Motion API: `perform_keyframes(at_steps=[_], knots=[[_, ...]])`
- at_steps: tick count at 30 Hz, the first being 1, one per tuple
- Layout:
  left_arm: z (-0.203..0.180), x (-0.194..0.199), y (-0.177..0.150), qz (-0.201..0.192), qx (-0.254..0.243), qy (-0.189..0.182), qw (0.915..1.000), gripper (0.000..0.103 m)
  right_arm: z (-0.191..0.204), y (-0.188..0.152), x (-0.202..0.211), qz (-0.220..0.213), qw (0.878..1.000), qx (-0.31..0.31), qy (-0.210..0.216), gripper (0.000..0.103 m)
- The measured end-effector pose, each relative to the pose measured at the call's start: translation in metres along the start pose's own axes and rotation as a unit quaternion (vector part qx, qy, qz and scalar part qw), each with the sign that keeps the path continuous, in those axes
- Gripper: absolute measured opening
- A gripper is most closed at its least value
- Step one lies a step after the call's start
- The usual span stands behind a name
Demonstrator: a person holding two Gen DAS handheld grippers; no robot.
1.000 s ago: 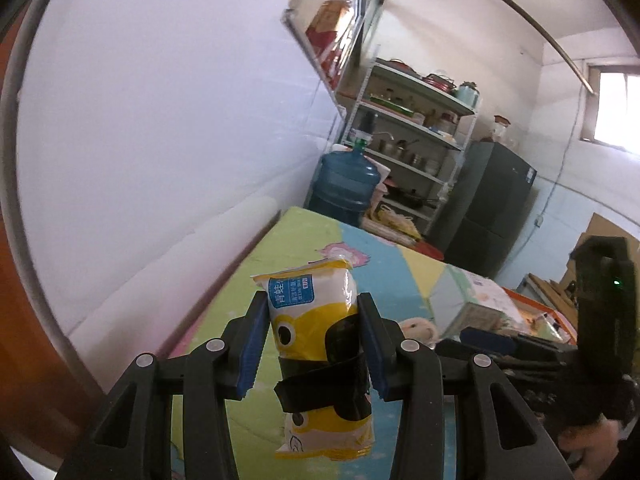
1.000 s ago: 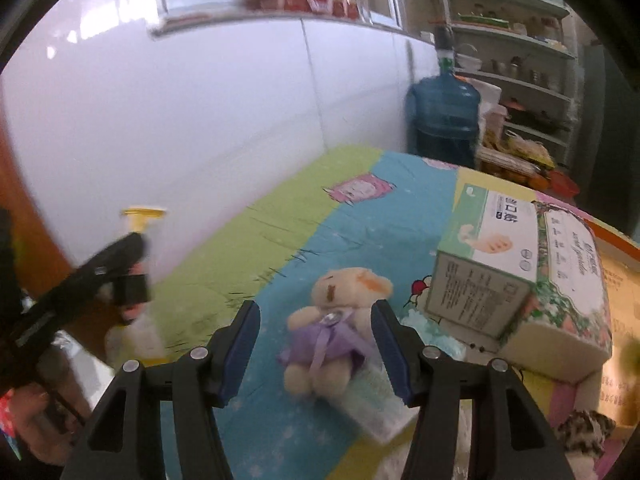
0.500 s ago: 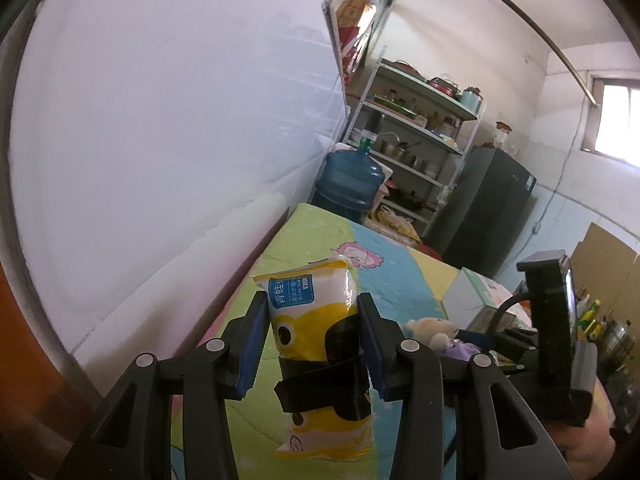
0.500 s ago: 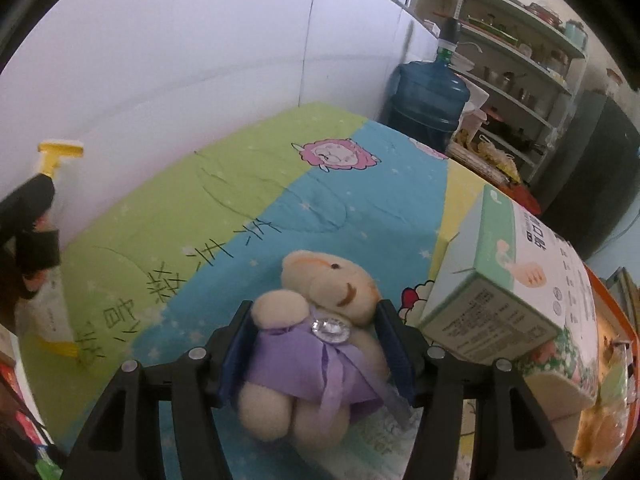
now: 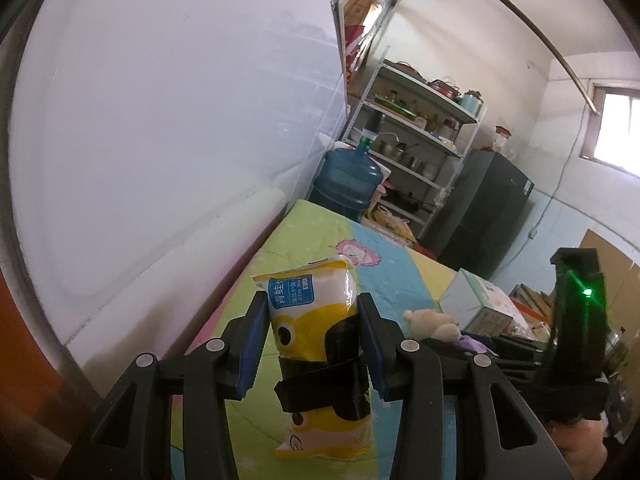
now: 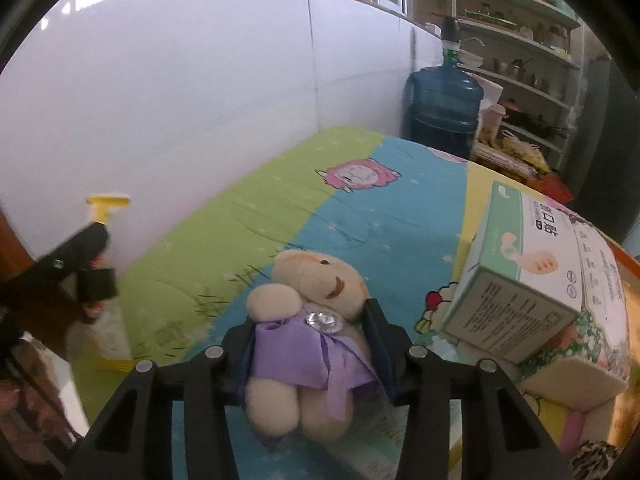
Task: Organize soft objects
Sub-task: 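Carry the snack bag and purple-dressed bear over the box with both tools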
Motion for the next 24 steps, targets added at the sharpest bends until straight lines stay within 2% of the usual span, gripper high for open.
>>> perform_keyframes(at_steps=[4, 11, 24], knots=[[-0.008, 0.001, 0.001, -0.002, -0.004, -0.007, 1.0, 0.045, 0.005, 0.003, 0.022, -0.029, 0.999, -0.007, 0.017, 0.048], [-0.044, -0.003, 0.005, 0.0, -0.023, -0.039, 0.999, 0.045, -0.004, 0.007, 0.071, -0.079, 0.997, -0.015, 0.016, 0.048], [-0.132, -0.009, -0.019, 0.03, -0.077, -0.097, 0.9919, 0.045, -0.052, -0.023, 0.123, -0.106, 0.993, -0.059, -0.008, 0.048]])
Point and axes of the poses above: each gripper's, at about its wrist camera, not at the fingertips, and x roughly against the way its jaws point, z to its left, y to its top, the point moved 7 cm from there along -x, roughly the way its jaws point, and after that the axes turned 4 degrees about x, right-handed, at the moved point
